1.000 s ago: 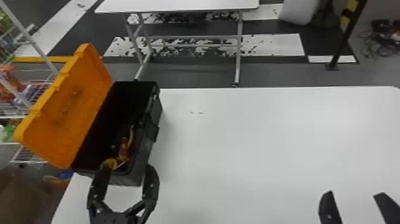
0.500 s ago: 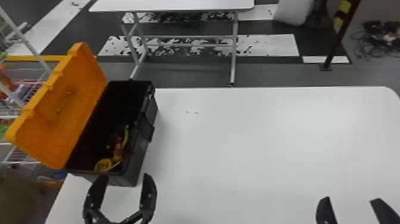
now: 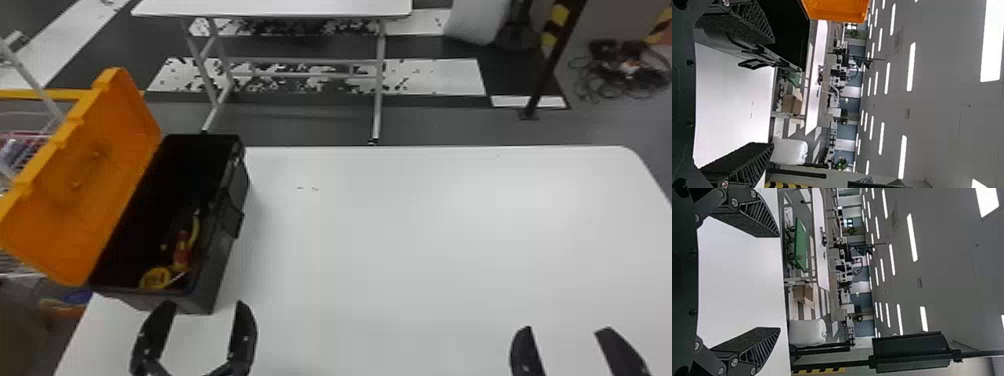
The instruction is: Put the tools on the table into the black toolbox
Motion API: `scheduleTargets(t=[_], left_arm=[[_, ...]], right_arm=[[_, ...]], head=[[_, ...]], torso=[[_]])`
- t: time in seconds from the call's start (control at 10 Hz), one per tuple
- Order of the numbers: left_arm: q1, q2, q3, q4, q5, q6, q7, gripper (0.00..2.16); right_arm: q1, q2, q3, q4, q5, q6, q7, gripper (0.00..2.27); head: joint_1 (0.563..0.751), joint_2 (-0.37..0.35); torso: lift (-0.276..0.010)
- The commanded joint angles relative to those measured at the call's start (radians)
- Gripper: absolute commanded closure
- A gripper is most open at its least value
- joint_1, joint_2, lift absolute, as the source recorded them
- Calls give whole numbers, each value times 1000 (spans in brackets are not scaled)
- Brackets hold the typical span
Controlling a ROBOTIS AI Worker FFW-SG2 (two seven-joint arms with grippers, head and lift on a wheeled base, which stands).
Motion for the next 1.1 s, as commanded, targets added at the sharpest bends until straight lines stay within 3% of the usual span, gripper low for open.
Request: scheduleTargets(t=[0.0,1.0], left_arm=[[0,1,-2,-2,0,0,-1,60],[-34,7,-16,42,11,31,-3,60]], right_arm=[[0,1,0,-1,0,0,0,181],[-3,1,-8,6,2,12,0,181]], head=[[695,81],[695,68]], torso=[[-75],[-75]])
